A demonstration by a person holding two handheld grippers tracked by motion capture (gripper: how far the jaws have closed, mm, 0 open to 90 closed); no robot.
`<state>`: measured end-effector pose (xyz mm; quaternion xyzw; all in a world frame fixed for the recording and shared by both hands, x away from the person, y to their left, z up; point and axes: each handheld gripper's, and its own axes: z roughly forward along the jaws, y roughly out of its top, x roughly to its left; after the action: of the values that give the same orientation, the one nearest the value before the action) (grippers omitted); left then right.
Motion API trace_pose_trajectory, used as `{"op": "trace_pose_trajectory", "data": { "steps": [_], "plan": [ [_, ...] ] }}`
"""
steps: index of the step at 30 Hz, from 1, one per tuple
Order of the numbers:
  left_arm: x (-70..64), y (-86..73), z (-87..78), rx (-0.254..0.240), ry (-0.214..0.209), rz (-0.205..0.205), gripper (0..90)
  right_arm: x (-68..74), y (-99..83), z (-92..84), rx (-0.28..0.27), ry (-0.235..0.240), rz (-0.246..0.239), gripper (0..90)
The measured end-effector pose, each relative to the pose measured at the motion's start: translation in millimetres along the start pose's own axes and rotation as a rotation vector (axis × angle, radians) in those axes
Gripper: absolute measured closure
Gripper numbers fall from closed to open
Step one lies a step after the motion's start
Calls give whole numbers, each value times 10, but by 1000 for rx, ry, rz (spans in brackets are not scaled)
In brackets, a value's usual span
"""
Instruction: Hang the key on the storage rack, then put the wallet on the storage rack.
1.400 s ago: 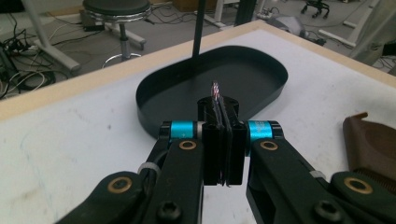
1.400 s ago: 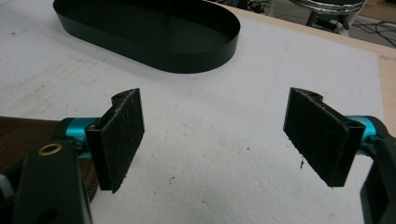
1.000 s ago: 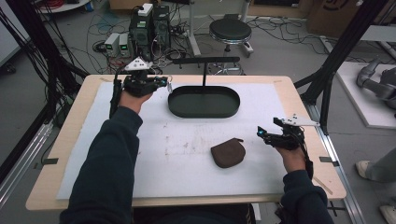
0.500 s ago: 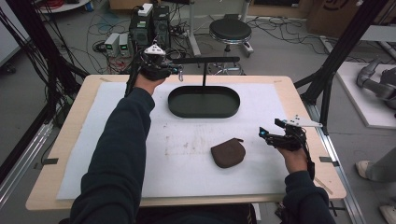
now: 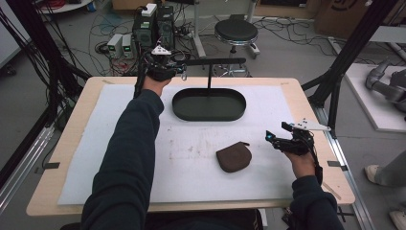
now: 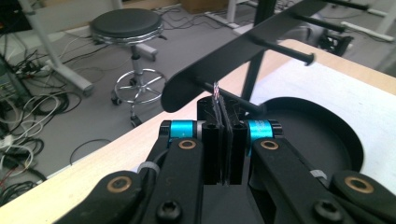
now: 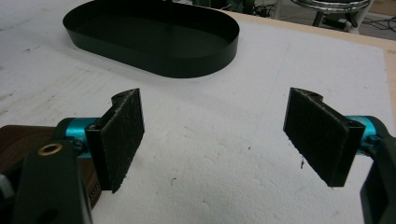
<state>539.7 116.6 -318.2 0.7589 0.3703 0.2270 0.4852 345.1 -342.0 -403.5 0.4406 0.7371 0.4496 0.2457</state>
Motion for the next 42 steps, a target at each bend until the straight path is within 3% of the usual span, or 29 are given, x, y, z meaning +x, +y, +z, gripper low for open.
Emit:
{"op": "trace_pose_trajectory", "data": {
  "steps": [1, 2, 3, 6, 8, 11, 12, 13, 14, 15, 25, 37, 41, 42],
  "plan": [
    [-7, -20, 3, 5, 11, -8, 715, -1, 1, -3, -2, 0, -5, 206],
    [-17, -50, -9, 10, 22, -10, 667, 2, 1, -6, -2, 0, -2, 206],
    [-27, -90, -26, 4, 33, -18, 667, 2, 1, -6, -2, 0, -2, 206],
    [-28, -206, -129, 3, 45, -37, 525, 2, 3, -2, -3, 1, -9, 206],
    [-27, -321, -252, -15, 43, -76, 480, 18, 7, 1, -3, 5, -13, 206],
    [-50, -476, -440, -45, 43, -96, 404, 31, 18, 7, -9, 8, -20, 206],
    [-65, -521, -500, -59, 41, -101, 301, 48, 30, 24, -7, 10, -24, 206],
    [-80, -562, -562, -73, 40, -107, 301, 48, 30, 24, -7, 10, -24, 206],
    [-91, -591, -610, -79, 42, -108, 200, 71, 35, 43, -1, 15, -28, 206],
    [-116, -644, -685, -89, 47, -108, 172, 88, 36, 51, 3, 16, -35, 206],
    [-267, -988, -1176, -156, 38, -88, 173, 166, 55, 34, -5, 27, -56, 206],
    [-326, -1504, -1468, -131, 53, -110, 172, 275, 76, 133, 20, 98, -102, 204],
    [-372, -1631, -1549, -119, 50, -90, 172, 354, 69, 199, 64, 142, -148, 204],
    [-381, -1647, -1557, -116, 48, -93, 173, 415, 66, 231, 88, 168, -190, 204]
  ]
}}
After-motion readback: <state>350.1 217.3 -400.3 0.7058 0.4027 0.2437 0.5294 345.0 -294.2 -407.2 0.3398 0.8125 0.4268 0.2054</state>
